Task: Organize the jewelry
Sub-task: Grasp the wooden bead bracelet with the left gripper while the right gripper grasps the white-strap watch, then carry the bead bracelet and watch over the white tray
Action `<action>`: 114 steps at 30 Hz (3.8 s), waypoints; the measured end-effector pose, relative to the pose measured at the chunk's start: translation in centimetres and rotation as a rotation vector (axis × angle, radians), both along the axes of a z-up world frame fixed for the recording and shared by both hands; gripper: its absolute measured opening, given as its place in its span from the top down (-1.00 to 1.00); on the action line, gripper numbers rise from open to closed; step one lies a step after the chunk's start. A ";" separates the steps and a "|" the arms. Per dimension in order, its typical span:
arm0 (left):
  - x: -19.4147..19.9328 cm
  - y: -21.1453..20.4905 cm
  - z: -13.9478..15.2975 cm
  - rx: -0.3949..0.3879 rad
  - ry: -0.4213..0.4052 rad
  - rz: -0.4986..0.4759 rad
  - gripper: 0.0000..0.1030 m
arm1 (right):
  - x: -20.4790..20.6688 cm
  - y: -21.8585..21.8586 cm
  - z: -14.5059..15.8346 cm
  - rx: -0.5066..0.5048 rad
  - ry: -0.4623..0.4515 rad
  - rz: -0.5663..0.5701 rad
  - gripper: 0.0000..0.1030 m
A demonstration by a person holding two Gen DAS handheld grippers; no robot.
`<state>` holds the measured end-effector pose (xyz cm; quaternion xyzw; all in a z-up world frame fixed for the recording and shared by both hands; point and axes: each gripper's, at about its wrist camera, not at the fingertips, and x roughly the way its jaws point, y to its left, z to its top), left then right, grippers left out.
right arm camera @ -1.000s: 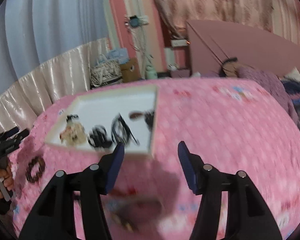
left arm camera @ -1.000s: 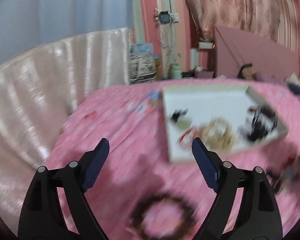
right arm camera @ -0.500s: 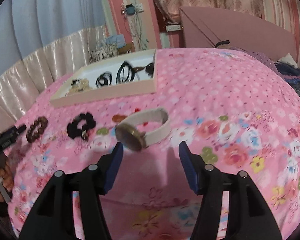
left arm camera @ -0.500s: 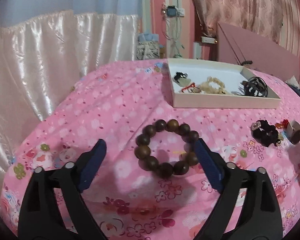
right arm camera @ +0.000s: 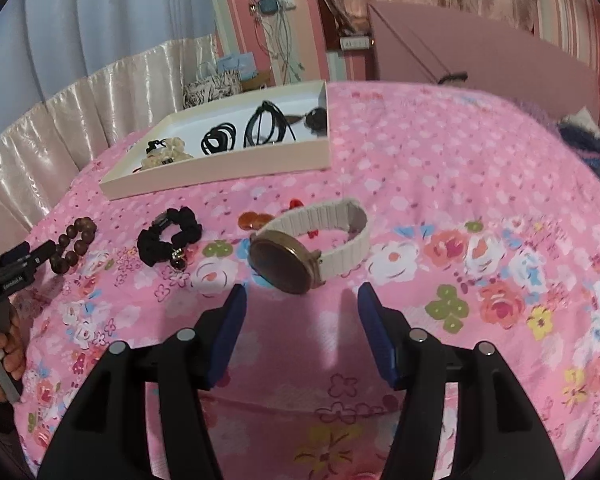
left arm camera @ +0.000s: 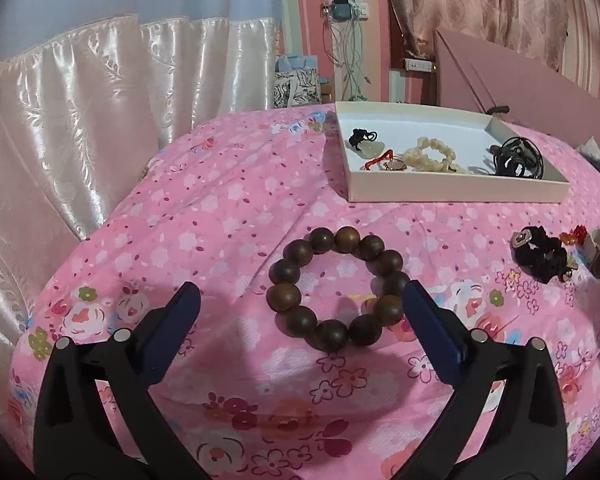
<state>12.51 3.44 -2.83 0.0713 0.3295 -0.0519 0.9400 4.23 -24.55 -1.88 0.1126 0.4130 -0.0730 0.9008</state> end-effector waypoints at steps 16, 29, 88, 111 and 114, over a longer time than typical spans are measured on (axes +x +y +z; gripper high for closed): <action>1.0 0.2 -0.8 -0.016 0.063 -0.002 -0.94 | 3.8 0.0 -0.9 0.018 0.052 -0.020 -0.53; 1.3 -0.3 -1.2 0.004 0.086 -0.018 -0.94 | 5.2 -0.6 -1.3 0.011 0.071 -0.034 -0.56; 0.6 -1.0 5.7 -0.195 0.023 -0.244 0.65 | 2.3 -0.2 4.1 0.070 -0.077 0.030 0.32; 13.7 -9.5 12.2 -0.249 -0.002 -0.367 0.65 | 17.5 1.2 9.6 0.057 -0.163 0.138 0.32; 15.8 -10.2 11.2 -0.265 0.020 -0.352 0.65 | 19.3 1.2 9.1 0.066 -0.154 0.143 0.32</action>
